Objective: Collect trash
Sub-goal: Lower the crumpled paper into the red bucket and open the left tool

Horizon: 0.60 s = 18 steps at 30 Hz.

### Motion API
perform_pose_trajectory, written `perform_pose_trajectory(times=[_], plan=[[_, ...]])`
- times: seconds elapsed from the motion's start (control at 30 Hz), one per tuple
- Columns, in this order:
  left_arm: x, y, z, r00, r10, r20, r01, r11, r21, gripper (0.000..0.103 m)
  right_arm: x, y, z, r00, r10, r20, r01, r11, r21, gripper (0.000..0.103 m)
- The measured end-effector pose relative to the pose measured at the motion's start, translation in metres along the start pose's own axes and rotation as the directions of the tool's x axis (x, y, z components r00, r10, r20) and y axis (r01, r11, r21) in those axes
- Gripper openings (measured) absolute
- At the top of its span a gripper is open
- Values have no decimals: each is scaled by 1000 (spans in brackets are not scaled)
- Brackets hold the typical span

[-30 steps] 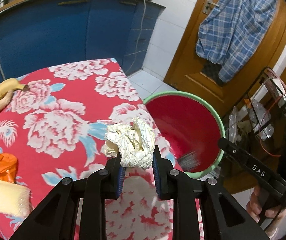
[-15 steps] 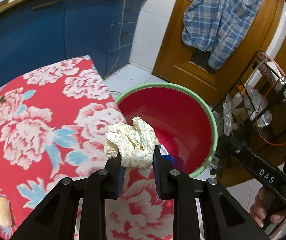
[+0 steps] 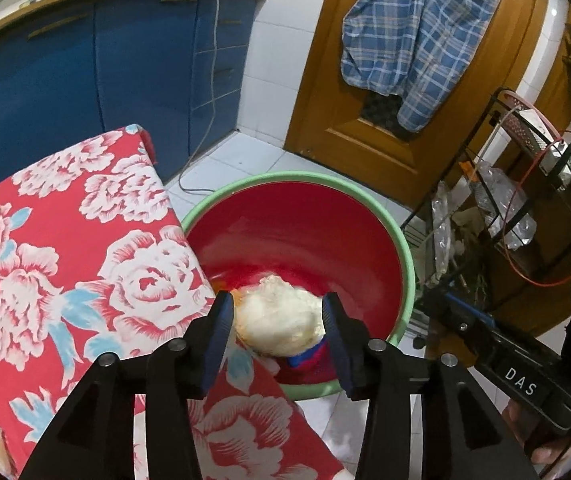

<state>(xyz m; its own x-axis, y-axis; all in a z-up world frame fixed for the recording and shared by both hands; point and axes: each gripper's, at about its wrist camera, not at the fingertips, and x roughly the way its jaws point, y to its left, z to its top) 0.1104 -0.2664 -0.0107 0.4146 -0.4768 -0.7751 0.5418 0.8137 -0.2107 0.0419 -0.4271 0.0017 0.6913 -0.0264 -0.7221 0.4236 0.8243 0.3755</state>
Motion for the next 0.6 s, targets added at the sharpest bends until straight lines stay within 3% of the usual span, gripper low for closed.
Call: perform_pose_trajectory(times=[0.6], plan=[[-28,38,-15,997,81,12,-79,990,-115,53,-8,24,-3,999,41,4,-41,998,-43,37]])
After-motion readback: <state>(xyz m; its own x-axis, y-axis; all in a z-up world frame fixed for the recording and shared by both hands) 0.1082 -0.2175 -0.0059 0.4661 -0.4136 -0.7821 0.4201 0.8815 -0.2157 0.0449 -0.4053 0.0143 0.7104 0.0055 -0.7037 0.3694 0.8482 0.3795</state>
